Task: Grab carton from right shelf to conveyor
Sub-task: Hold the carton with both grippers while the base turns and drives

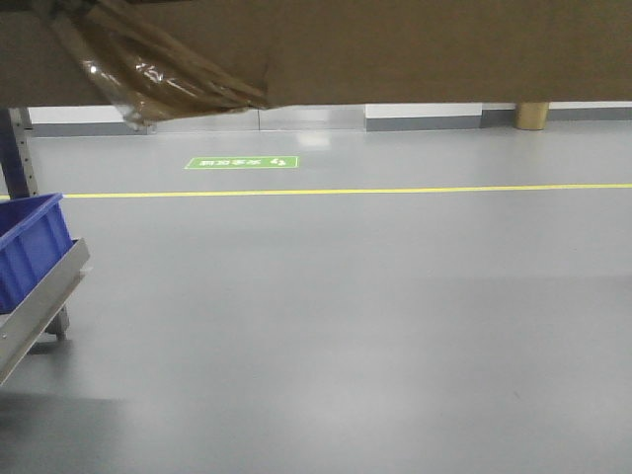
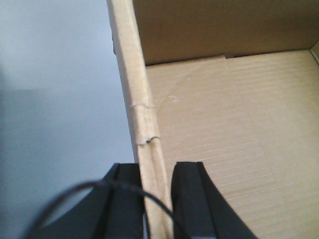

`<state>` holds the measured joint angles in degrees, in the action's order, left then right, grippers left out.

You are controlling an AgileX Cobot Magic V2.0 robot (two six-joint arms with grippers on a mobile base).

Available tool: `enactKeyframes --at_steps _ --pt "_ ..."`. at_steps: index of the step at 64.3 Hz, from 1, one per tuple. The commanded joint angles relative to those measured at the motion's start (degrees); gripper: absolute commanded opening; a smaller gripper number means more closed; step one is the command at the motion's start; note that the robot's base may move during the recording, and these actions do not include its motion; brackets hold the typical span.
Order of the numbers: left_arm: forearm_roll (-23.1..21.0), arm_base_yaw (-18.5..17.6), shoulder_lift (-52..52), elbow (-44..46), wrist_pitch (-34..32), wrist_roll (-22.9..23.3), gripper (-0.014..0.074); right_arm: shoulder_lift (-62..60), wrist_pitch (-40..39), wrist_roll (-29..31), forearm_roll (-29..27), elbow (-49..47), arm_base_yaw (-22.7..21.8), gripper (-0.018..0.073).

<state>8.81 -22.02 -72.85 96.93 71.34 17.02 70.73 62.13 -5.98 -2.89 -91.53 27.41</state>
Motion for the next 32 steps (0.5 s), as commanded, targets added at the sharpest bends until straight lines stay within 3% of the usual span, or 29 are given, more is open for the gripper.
enactKeyframes --at_steps 1,32 --pt "0.53 0.02 0.62 0.22 -1.37 -0.3 -0.0017 -1.17 -2.71 1.99 -0.46 -0.31 0.11 -0.0067" --pt "0.53 0.02 0.62 0.22 -1.37 -0.3 -0.0017 -1.17 -2.71 1.99 -0.68 -0.31 0.11 -0.0067"
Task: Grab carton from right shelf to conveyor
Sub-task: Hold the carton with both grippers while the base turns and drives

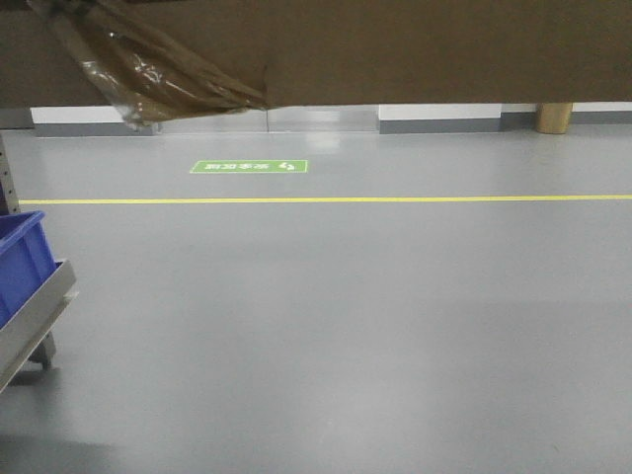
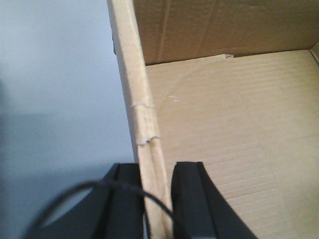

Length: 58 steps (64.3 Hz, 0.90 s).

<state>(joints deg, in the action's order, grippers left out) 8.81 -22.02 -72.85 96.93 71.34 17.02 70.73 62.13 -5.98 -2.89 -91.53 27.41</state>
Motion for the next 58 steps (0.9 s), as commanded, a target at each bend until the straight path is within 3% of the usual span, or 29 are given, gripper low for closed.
enactKeyframes --at_steps 1,31,58 --pt "0.53 0.02 0.62 0.22 -1.37 -0.3 -0.0017 -1.17 -2.71 1.99 -0.68 -0.31 0.11 -0.0067" --pt "0.53 0.02 0.62 0.22 -1.37 -0.3 -0.0017 -1.17 -2.82 1.99 -0.65 -0.31 0.11 -0.0067" --pt "3.17 0.02 0.62 0.22 -1.37 -0.3 -0.0017 -1.17 -3.69 1.99 -0.65 -0.31 0.11 -0.0067"
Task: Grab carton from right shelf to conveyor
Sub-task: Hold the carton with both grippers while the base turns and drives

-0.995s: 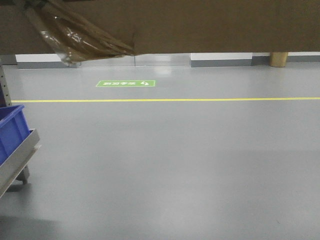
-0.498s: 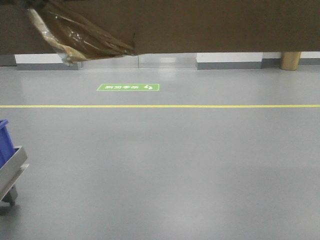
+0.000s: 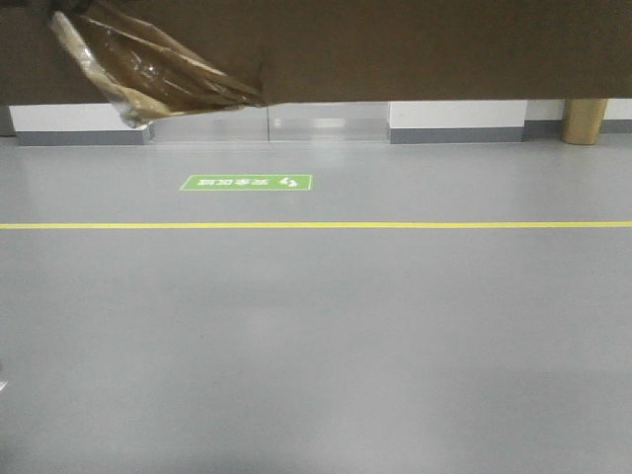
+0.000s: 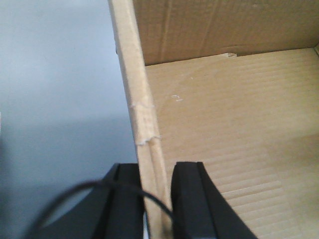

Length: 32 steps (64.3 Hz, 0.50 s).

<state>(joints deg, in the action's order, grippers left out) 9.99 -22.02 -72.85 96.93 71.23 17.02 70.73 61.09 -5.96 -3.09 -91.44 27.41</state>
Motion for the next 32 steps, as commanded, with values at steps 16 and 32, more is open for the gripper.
enactKeyframes --at_steps 16,32 --pt "2.34 0.02 0.53 0.22 -1.26 -0.3 -0.0017 -1.17 -3.22 1.97 -0.44 -0.4 0.11 -0.0067" --pt "2.34 0.02 0.53 0.22 -1.26 -0.3 -0.0017 -1.07 -3.35 1.97 -0.44 -0.4 0.11 -0.0067"
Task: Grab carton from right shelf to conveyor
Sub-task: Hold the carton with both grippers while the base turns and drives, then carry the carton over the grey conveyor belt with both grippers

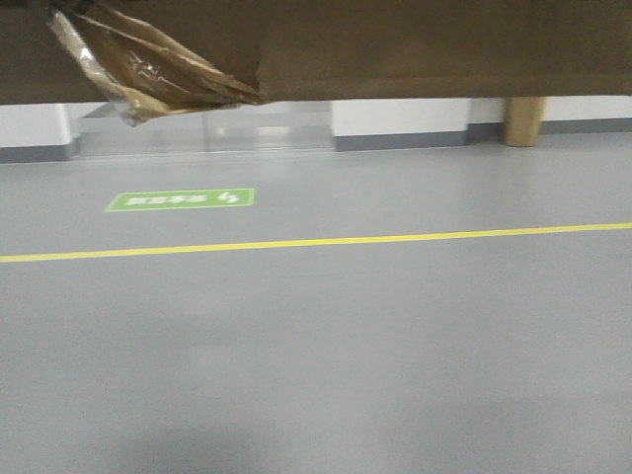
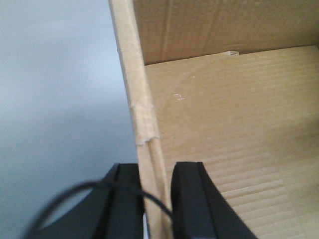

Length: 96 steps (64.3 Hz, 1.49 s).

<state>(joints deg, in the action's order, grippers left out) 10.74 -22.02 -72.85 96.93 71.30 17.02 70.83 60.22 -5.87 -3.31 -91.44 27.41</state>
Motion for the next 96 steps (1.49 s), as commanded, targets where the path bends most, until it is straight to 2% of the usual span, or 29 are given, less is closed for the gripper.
enactKeyframes --at_steps 1,24,66,83,96 --pt "1.6 0.02 0.53 0.22 -1.34 -0.3 -0.0017 -1.17 -2.48 1.88 -0.23 -0.4 0.11 -0.0067" --pt "4.55 0.02 0.53 0.22 -1.34 -0.3 -0.0017 -1.17 -2.48 1.88 -0.23 -0.4 0.11 -0.0067" --pt "19.12 0.02 0.48 0.22 -1.34 -0.3 -0.0017 -1.17 -2.48 1.88 -0.23 -0.4 0.11 -0.0067" --pt "21.64 0.02 0.48 0.22 -1.34 -0.3 -0.0017 -1.17 -2.48 1.88 -0.23 -0.4 0.11 -0.0067" --pt "21.88 0.02 0.48 0.22 -1.34 -0.3 -0.0017 -1.17 -2.48 1.88 -0.23 -0.4 0.11 -0.0067"
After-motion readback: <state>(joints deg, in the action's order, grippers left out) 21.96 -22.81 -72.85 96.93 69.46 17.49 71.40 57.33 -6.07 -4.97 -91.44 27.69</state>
